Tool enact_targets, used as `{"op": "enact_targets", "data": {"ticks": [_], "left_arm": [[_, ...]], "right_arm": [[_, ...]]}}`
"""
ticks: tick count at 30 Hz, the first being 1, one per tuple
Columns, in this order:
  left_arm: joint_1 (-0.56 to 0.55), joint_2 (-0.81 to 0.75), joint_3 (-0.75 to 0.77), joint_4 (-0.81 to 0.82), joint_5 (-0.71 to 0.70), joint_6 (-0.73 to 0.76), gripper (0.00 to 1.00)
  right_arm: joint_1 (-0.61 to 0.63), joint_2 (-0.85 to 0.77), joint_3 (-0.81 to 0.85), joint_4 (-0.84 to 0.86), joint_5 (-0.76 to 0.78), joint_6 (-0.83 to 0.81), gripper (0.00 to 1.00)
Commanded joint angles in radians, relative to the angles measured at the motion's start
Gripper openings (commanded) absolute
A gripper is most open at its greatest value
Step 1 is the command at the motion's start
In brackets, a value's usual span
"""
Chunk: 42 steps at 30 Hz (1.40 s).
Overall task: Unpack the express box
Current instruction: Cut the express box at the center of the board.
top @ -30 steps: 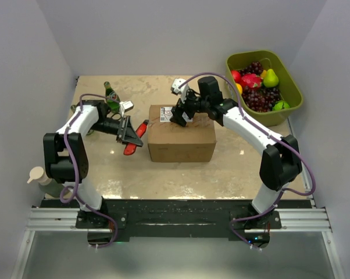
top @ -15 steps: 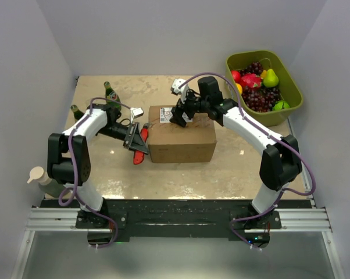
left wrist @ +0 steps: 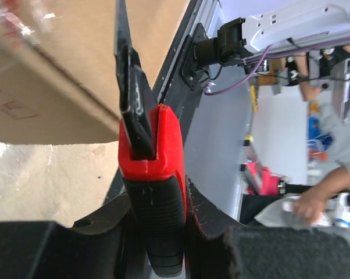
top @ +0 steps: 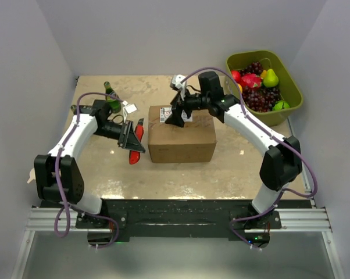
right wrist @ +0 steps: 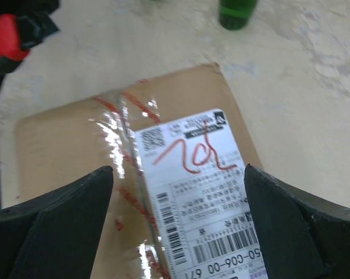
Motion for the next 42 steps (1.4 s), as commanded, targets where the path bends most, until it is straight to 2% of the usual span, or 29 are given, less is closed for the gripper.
{"op": "enact_targets", "data": {"ticks": [1,2,3,5,11,22,25,26,30,32,35,37,39,40,42], "left_arm": [[-0.007,-0.05,0.018,0.025,0.02,0.112,0.0],[-0.009,-0.052,0.024,0.032,0.019,0.118,0.0],[-0.013,-0.049,0.039,0.033,0.002,0.132,0.0],[-0.021,-0.044,0.064,0.003,-0.018,0.222,0.0],[-0.053,-0.043,0.096,-0.014,-0.007,0.262,0.0],[-0.107,-0.102,0.078,0.07,-0.05,0.18,0.0],[-0.107,-0.107,0.087,0.079,-0.053,0.17,0.0],[-0.107,-0.106,0.093,0.078,-0.053,0.172,0.0],[-0.107,-0.099,0.105,0.059,-0.053,0.184,0.0],[-0.107,-0.093,0.102,0.047,-0.053,0.192,0.0],[-0.107,-0.092,0.099,0.059,-0.055,0.183,0.0],[-0.108,-0.08,0.105,0.067,-0.049,0.17,0.0],[-0.108,-0.07,0.113,0.065,-0.044,0.172,0.0],[-0.108,-0.064,0.117,0.065,-0.042,0.172,0.0],[-0.108,-0.056,0.124,0.068,-0.042,0.17,0.0]], "right_arm": [[0.032,0.003,0.138,-0.003,-0.34,0.098,0.99],[0.035,0.009,0.135,0.103,-0.369,0.16,0.99],[0.038,0.012,0.102,0.189,-0.395,0.337,0.99],[0.047,0.02,0.056,0.387,-0.448,0.542,0.99],[0.101,0.04,0.053,0.36,-0.442,0.528,0.99],[0.126,0.091,0.063,0.391,-0.428,0.584,0.91],[0.132,0.097,0.048,0.382,-0.442,0.574,0.83],[0.133,0.097,0.031,0.382,-0.449,0.572,0.74],[0.133,0.085,-0.007,0.417,-0.472,0.592,0.53],[0.133,0.078,-0.027,0.503,-0.468,0.665,0.49],[0.138,0.081,-0.016,0.5,-0.468,0.65,0.44],[0.136,0.08,-0.016,0.497,-0.466,0.647,0.44],[0.139,0.078,-0.016,0.5,-0.456,0.656,0.52],[0.144,0.08,-0.016,0.506,-0.454,0.661,0.59],[0.15,0.085,-0.012,0.511,-0.453,0.664,0.62]]}}
